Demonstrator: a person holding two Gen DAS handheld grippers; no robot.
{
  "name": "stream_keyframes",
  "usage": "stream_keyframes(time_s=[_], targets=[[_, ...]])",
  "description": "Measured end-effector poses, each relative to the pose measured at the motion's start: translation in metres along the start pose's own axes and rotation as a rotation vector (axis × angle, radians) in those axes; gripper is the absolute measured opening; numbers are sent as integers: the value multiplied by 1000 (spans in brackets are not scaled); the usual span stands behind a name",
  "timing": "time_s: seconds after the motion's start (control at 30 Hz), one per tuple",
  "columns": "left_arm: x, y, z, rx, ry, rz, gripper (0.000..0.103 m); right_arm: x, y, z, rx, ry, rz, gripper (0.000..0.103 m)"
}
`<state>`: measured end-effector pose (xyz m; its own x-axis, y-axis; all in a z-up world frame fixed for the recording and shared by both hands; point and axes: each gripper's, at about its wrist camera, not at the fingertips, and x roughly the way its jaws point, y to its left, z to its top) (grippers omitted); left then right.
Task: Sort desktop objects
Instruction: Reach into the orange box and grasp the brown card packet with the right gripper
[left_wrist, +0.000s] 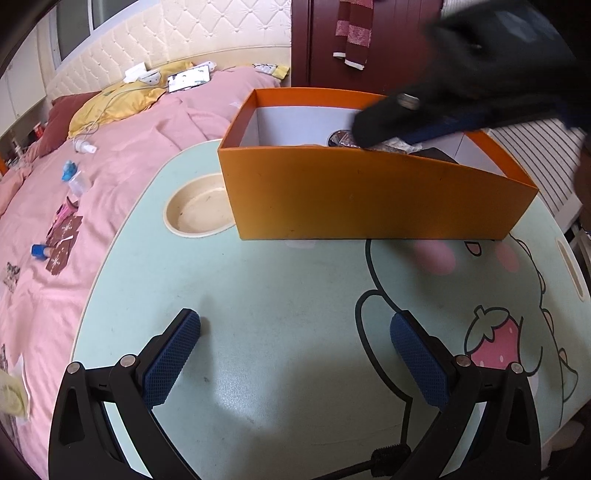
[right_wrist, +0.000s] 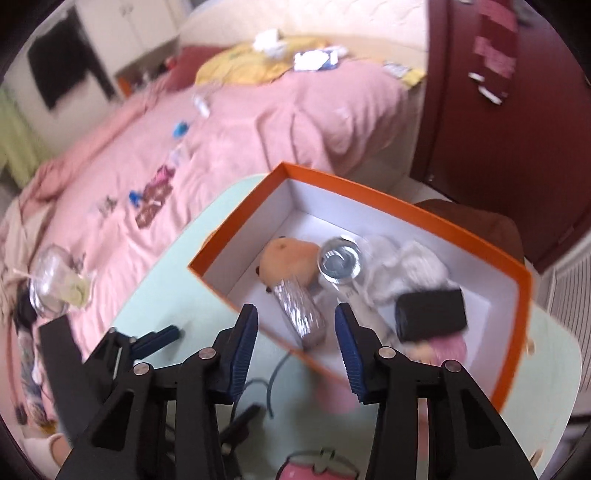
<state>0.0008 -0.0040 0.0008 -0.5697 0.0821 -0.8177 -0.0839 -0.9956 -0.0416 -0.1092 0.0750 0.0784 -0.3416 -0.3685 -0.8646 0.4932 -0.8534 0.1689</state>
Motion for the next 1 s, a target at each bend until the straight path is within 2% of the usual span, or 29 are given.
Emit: stream_keyframes(time_s=[0.17, 0.2, 0.23, 0.3, 0.4, 0.53, 0.73, 0.8, 0.9, 1.0], targets=[[1, 1, 2, 1, 1, -2, 103, 32, -3, 12, -19, 114, -8, 41], [1, 1, 2, 1, 1, -3, 103, 37, -5, 12, -12, 142, 8, 35], [1, 2, 3, 1, 2, -3, 103, 42, -7, 12, -5, 168, 24, 24], [1, 2, 3, 0, 2, -3, 103, 47, -10, 12, 8, 197, 71, 21], [0, 2, 3, -1, 1, -3, 103, 39, -11, 12, 11, 173, 77, 19], [0, 1, 3, 2, 4, -4, 103, 13, -10, 7, 12, 53, 84, 19], [-1, 1, 4, 5, 20, -9, 103, -47, -8, -17, 41, -236, 45, 19], [-3, 6, 5, -18, 23, -26, 103, -67, -11, -36, 67, -325, 38, 19], [-11, 25, 7, -122, 9, -91, 103, -79, -14, -63, 105, -360, 129, 19], [-24, 42, 12, -178, -33, -105, 103, -72, -21, -91, 155, -315, 183, 19]])
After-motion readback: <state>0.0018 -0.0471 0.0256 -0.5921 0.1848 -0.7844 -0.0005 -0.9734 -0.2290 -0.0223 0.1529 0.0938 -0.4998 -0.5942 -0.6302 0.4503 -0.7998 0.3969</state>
